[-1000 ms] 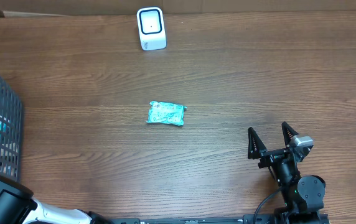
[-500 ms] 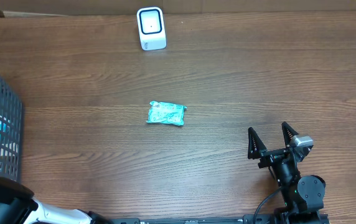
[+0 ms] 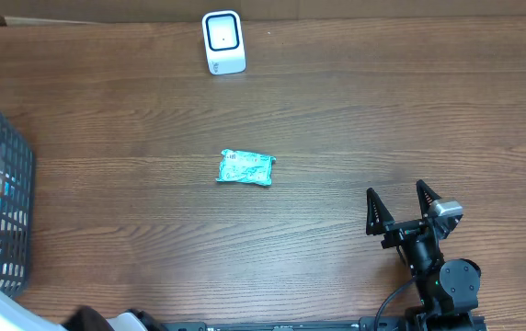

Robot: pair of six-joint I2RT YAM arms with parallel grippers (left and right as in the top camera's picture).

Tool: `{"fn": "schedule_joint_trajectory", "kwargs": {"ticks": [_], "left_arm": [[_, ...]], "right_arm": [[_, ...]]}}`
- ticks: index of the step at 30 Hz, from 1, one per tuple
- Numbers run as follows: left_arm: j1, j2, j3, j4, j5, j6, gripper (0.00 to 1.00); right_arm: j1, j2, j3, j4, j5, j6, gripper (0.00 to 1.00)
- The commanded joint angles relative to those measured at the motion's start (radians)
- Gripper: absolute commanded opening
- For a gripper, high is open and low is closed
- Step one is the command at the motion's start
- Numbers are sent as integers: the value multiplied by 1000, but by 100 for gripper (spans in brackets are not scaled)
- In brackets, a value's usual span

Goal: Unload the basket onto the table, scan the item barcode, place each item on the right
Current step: 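Carry the orange pack out and place it beside the teal pack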

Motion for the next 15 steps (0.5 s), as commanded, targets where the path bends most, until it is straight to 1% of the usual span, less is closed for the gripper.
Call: {"fn": "schedule_joint_trajectory", "kwargs": {"ticks": [1,3,7,11,15], "left_arm": [[-216,-45,-26,-27,-154,31,5],[-335,-48,-57,-29,-198,21,4],[-531,-43,-186,19,-255,-64,5],[-680,-36,-410,169,-316,-135,5],[-776,-16,-627,327,-340,-175,4]], "right_arm": [[5,-12,-10,3,-1,-2,100],[5,-12,-10,3,-1,-2,100],[5,-12,-10,3,-1,-2,100],[5,-12,-10,3,-1,-2,100],[5,-12,-10,3,-1,-2,100]]}}
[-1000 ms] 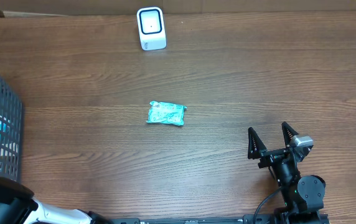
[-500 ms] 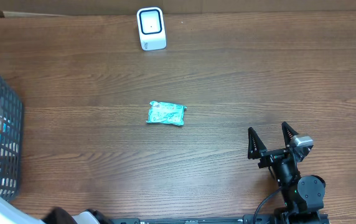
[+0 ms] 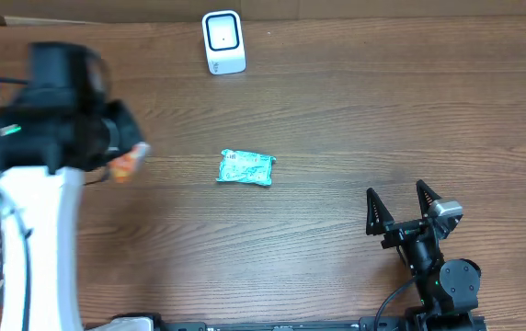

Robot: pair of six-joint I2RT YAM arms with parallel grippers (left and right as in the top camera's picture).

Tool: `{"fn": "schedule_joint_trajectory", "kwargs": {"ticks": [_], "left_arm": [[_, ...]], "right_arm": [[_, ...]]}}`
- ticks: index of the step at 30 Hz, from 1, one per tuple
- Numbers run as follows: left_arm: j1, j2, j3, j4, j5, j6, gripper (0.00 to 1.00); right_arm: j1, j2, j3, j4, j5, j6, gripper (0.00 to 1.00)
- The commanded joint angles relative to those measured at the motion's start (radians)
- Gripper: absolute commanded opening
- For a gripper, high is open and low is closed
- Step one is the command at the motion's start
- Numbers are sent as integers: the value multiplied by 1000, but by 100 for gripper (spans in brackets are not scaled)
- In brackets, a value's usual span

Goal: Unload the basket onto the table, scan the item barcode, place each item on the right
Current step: 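Carry the orange pack out and place it beside the teal pack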

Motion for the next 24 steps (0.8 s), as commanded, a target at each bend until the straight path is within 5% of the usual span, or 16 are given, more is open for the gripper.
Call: {"fn": "schedule_joint_trajectory", "kwargs": {"ticks": [1,14,17,21,24], "left_arm": [[-79,24,-177,100,-62,-74,4],[-223,216,-435,409,-54,-91,4],[-247,246,-435,441,-56,-91,14],[-248,250,-434,473,-59,-91,52],[-240,249,-422,472,-58,-90,57]], "right_arm": [[5,-12,-10,4,-1,-2,100],[5,-12,-10,4,-1,-2,100],[5,-12,-10,4,-1,-2,100],[5,-12,-10,4,-1,-2,100],[5,-12,-10,4,-1,-2,100]]}}
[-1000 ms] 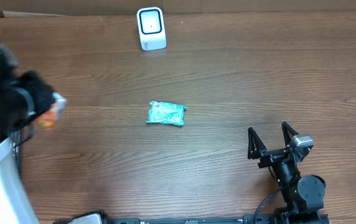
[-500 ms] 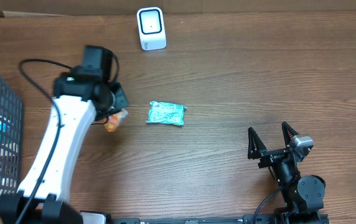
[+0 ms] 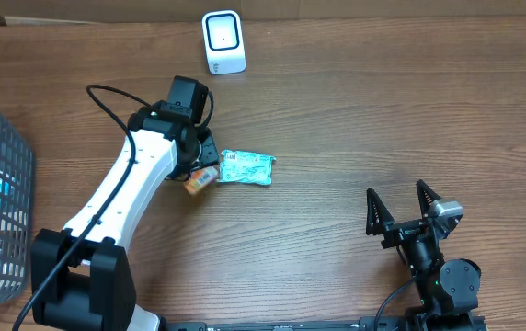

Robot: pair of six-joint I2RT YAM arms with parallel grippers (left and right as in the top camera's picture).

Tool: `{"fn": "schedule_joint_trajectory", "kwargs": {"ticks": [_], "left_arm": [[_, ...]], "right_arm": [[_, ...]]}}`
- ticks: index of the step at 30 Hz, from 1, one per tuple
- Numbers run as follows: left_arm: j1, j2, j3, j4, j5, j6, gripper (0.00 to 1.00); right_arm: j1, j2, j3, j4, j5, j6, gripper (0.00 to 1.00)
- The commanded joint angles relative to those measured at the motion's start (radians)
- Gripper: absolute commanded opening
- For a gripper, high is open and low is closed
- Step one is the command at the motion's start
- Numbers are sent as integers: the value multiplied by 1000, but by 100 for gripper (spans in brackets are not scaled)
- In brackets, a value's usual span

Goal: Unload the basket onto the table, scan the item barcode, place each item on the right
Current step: 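Carry the orange pack out and place it beside the teal pack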

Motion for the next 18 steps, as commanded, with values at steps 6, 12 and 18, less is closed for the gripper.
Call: {"fn": "schedule_joint_trajectory", "kwargs": {"ticks": [6,12,18], "left_arm": [[10,-15,183,-136,-30,41,54],[14,-35,475,-332,-89,56,54],[47,-58,784,-534,-181,55,57]], "right_arm": [[5,-12,-10,4,-1,-2,100],[5,-12,-10,4,-1,-2,100],[5,-12,-10,4,-1,-2,100]]}}
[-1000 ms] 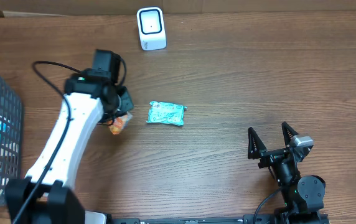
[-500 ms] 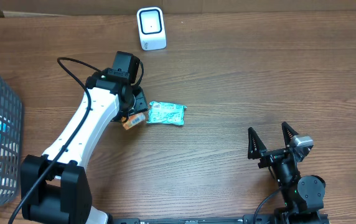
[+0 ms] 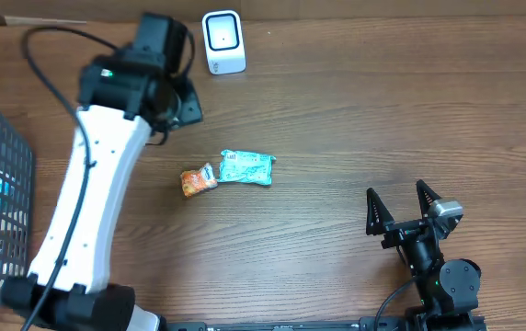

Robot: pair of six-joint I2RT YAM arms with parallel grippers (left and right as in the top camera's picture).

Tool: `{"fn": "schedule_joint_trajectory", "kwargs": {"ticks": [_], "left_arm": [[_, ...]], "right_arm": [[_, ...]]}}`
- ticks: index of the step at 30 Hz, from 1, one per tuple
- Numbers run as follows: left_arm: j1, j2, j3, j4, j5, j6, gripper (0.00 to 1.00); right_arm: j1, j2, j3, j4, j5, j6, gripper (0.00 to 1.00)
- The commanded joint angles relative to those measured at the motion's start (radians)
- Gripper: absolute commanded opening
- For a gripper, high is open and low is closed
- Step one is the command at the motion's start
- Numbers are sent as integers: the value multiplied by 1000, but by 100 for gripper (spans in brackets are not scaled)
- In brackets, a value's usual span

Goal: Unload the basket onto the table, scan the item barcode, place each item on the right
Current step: 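Carry the orange pack out and place it beside the teal pack, then reach the left gripper into the basket and grasp the Kleenex tissue pack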

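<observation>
A small orange snack packet [image 3: 199, 179] lies on the wooden table, touching the left end of a teal packet [image 3: 246, 168]. The white barcode scanner [image 3: 223, 41] stands at the far edge of the table. My left gripper [image 3: 183, 102] hangs open and empty above the table, left of the scanner and beyond the orange packet. My right gripper [image 3: 396, 210] rests open near the front right, its fingers pointing away from me, with nothing between them.
A grey wire basket with several packets inside stands at the left edge. A black cable [image 3: 56, 37] loops off the left arm at the back left.
The left gripper has let go of the orange packet, which now lies beside the teal one. The gripper has lifted and moved back towards the scanner. The right arm is unchanged.
At first only the teal packet lay on the table and the left arm was out of sight by the basket. Then the left gripper carried an orange packet from the basket side, then held it down next to the teal packet, and now it has released it there.
</observation>
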Motion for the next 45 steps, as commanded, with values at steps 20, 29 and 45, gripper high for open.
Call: {"fn": "schedule_joint_trajectory", "kwargs": {"ticks": [20,29,45], "left_arm": [[755,-171,335,-264,14,46,91],[1126,-65,334,-159,293,46,90],[1256,224,334,-116,266,242,86]], "right_arm": [[5,-11,-10,4,0,-2,100],[5,-11,-10,4,0,-2,100],[5,-11,-10,4,0,-2,100]]}}
